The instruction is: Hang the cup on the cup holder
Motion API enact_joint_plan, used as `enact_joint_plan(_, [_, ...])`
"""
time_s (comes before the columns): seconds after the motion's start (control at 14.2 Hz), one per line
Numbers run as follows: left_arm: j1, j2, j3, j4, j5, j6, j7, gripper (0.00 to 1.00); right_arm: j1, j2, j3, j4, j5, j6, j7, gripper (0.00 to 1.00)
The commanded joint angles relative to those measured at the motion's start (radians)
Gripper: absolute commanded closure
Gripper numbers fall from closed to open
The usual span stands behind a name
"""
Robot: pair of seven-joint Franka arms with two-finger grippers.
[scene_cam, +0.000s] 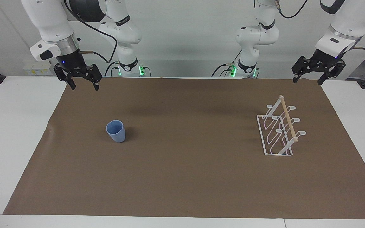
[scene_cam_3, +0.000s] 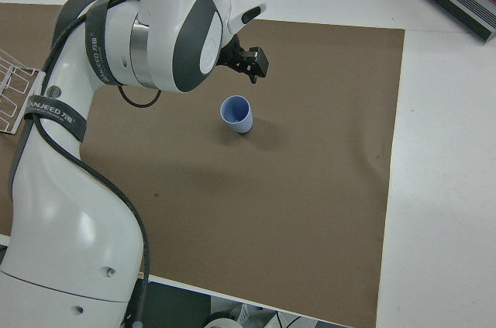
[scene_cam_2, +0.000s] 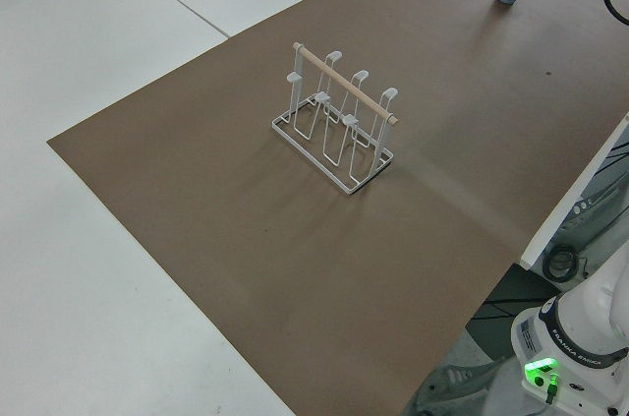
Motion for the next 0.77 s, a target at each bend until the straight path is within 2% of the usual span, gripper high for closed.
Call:
enact_joint_plan(0.0, [0.007,-0.024,0.0,-0.026,-0.008,-0.004,-0.008,0.0,-0.013,-0.005,0.009,-0.015,-0.013,0.014,-0.016,0.0])
enact_joint_plan(0.49, [0.007,-0.024,0.0,-0.026,-0.008,-0.004,-0.008,0.0,-0.013,-0.006,0.01,-0.022,-0.013,0.025,-0.018,0.0])
enact_joint_plan(0.7, [0.007,-0.024,0.0,-0.026,-0.008,-0.004,-0.008,0.0,-0.012,-0.019,0.009,-0.075,-0.013,0.068,-0.018,0.0])
